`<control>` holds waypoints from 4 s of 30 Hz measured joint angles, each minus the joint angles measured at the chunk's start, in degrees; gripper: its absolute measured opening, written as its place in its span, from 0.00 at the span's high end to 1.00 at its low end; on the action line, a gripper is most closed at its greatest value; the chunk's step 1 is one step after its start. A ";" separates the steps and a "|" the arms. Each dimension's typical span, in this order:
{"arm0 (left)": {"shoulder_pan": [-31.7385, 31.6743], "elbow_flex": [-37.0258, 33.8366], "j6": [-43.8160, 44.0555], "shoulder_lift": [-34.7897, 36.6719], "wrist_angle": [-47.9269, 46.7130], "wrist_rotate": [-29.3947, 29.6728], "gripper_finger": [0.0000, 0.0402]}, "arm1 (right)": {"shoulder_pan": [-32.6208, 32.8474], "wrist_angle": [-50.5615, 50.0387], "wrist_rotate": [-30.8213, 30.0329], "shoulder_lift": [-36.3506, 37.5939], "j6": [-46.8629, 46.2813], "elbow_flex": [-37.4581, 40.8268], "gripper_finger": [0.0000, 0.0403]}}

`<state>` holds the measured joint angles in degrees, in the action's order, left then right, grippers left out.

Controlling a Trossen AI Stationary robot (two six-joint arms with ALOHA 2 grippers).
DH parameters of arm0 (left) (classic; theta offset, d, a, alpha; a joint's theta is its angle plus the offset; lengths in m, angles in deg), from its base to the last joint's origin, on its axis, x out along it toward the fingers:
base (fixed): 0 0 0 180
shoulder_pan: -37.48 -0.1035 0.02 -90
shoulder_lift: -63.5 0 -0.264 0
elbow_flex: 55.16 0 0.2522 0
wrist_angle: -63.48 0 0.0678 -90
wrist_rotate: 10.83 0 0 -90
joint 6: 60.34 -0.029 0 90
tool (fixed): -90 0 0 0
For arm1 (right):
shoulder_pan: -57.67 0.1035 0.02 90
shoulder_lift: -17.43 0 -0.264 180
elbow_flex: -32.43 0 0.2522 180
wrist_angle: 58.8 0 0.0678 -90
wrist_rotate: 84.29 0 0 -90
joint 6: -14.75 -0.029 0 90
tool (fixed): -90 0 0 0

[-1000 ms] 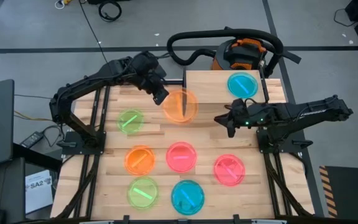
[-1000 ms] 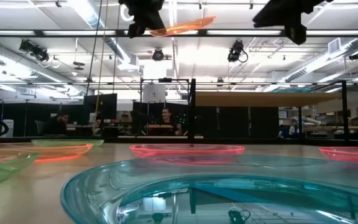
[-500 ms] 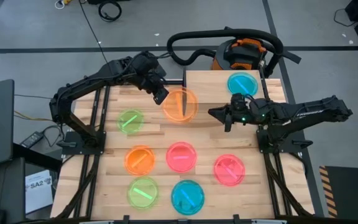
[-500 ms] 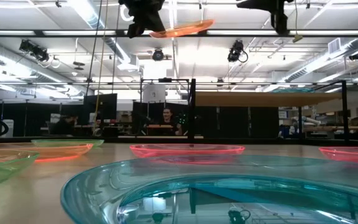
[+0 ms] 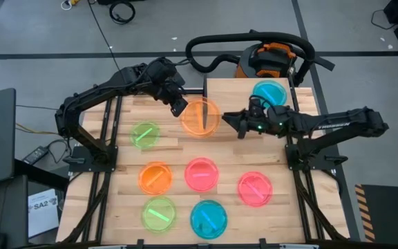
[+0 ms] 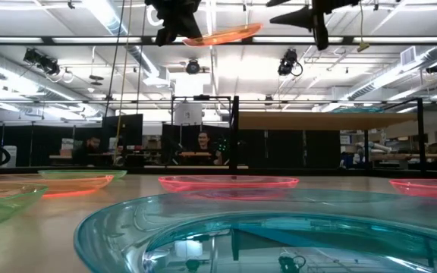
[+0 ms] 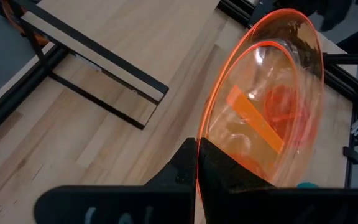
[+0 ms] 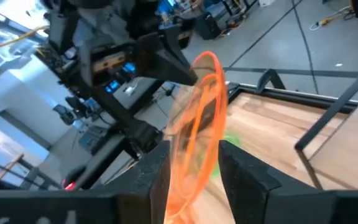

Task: Place and stack plates onto a shelf
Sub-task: Put the top orange plate on the shelf

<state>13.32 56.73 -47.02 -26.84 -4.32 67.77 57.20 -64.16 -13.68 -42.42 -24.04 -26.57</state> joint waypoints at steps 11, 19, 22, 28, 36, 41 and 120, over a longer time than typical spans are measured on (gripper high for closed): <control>-0.02 0.00 0.02 0.00 0.00 0.01 0.98 | -2.78 2.84 0.43 -3.02 -0.02 0.02 0.65; -0.02 0.00 0.02 -0.01 0.11 0.01 0.98 | -2.73 3.96 4.37 -5.79 -0.02 0.02 0.65; -0.02 -0.01 0.02 -0.01 0.13 0.00 0.98 | -2.73 4.50 4.51 -6.26 -0.02 0.01 0.65; -0.02 -0.02 0.02 0.00 0.13 0.00 0.98 | -2.73 7.30 4.51 -6.46 0.03 0.02 0.67; -0.04 -0.02 0.02 0.00 0.17 0.00 0.98 | -2.73 7.54 4.46 -6.46 0.29 0.02 0.76; -0.04 -0.02 0.02 -0.02 0.33 0.00 0.98 | -2.73 7.54 4.19 -6.46 0.31 0.02 0.80; -2.48 -0.07 -5.20 8.18 2.52 -2.79 0.73 | -9.44 5.62 1.54 -6.41 0.42 0.02 0.96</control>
<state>10.84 56.66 -52.22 -18.67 -1.80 64.99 47.76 -58.54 -12.14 -48.83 -23.62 -26.55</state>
